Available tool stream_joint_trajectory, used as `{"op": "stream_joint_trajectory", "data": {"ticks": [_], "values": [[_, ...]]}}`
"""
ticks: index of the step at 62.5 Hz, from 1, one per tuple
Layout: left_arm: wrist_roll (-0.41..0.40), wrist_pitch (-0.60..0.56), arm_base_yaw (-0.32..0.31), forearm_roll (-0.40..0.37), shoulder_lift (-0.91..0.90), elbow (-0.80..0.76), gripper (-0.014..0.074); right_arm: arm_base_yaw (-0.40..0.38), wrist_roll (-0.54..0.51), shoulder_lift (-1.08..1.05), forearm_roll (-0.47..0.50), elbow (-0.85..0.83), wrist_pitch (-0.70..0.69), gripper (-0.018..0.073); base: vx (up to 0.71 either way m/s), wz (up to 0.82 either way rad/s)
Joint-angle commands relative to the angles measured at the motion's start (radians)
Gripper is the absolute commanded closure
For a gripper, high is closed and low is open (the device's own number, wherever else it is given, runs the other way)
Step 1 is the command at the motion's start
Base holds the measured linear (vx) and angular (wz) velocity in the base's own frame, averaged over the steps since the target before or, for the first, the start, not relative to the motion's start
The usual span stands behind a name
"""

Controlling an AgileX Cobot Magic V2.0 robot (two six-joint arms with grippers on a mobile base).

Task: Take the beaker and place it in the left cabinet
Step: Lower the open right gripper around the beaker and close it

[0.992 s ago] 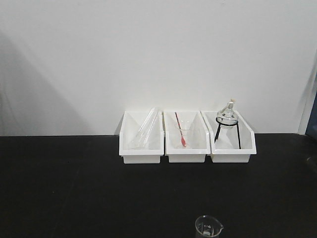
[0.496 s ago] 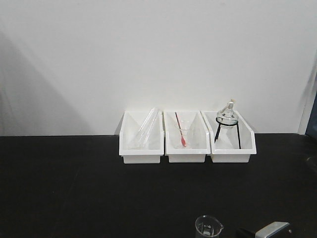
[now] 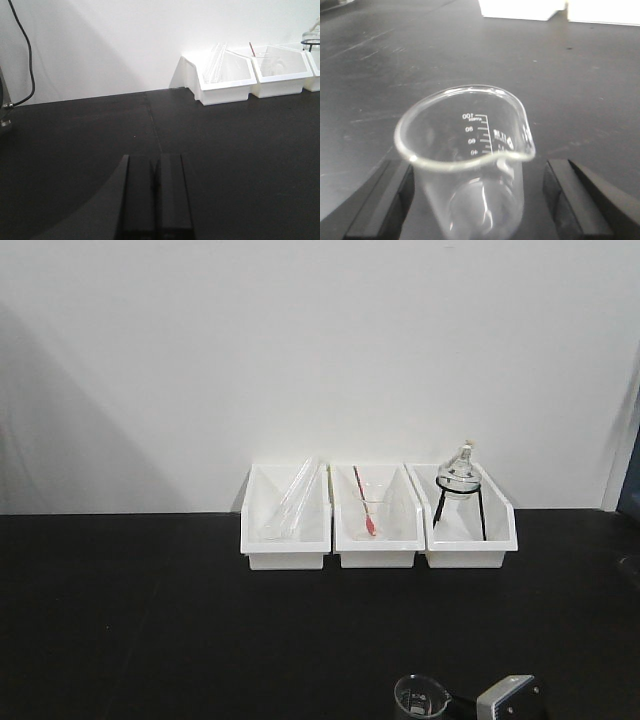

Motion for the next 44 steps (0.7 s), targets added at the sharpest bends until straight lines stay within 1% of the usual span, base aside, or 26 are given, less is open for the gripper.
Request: {"op": "stream_joint_trajectory", "data": {"ticks": [1, 5, 11, 22, 29, 32, 36, 38, 40, 42, 44], "values": [[-0.005, -0.091, -0.006, -0.003, -0.021, 0.015, 0.0604, -0.004, 0.018, -0.014, -0.025, -0.055, -0.215, -0.0015, 0.0, 0.0], [-0.005, -0.091, -0.006, -0.003, -0.021, 0.015, 0.0604, -0.001, 0.039, 0.002, -0.028, -0.079, -0.215, -0.0015, 0.0, 0.0], [-0.005, -0.091, -0.006, -0.003, -0.021, 0.015, 0.0604, 0.013, 0.038, 0.023, -0.025, -0.114, -0.215, -0.0015, 0.0, 0.0], [-0.005, -0.091, -0.006, -0.003, -0.021, 0.015, 0.0604, 0.062, 0.039, 0.054, -0.015, -0.181, -0.215, -0.0014, 0.0, 0.0], [-0.005, -0.091, -0.006, -0.003, -0.021, 0.015, 0.0604, 0.096, 0.037, 0.06, 0.03, -0.207, -0.215, 0.0021, 0.0, 0.0], [-0.005, -0.091, -0.006, -0.003, -0.021, 0.015, 0.0604, 0.106, 0.034, 0.06, 0.067, -0.208, -0.215, 0.0062, 0.0, 0.0], [-0.005, -0.091, -0.006, -0.003, -0.021, 0.015, 0.0604, 0.116, 0.034, 0.06, 0.112, -0.209, -0.215, 0.0149, 0.0, 0.0], [-0.005, -0.091, -0.006, -0.003, -0.021, 0.015, 0.0604, 0.116, 0.034, 0.06, 0.127, -0.209, -0.215, 0.0205, 0.0, 0.0], [-0.005, -0.091, -0.006, -0.003, -0.021, 0.015, 0.0604, 0.116, 0.034, 0.06, 0.137, -0.209, -0.215, 0.0282, 0.0, 0.0], [-0.005, -0.091, -0.006, -0.003, -0.021, 0.015, 0.0604, 0.115, 0.034, 0.06, 0.14, -0.209, -0.215, 0.0331, 0.0, 0.0], [-0.005, -0.091, -0.006, -0.003, -0.021, 0.015, 0.0604, 0.115, 0.034, 0.06, 0.144, -0.209, -0.215, 0.0415, 0.0, 0.0]]}}
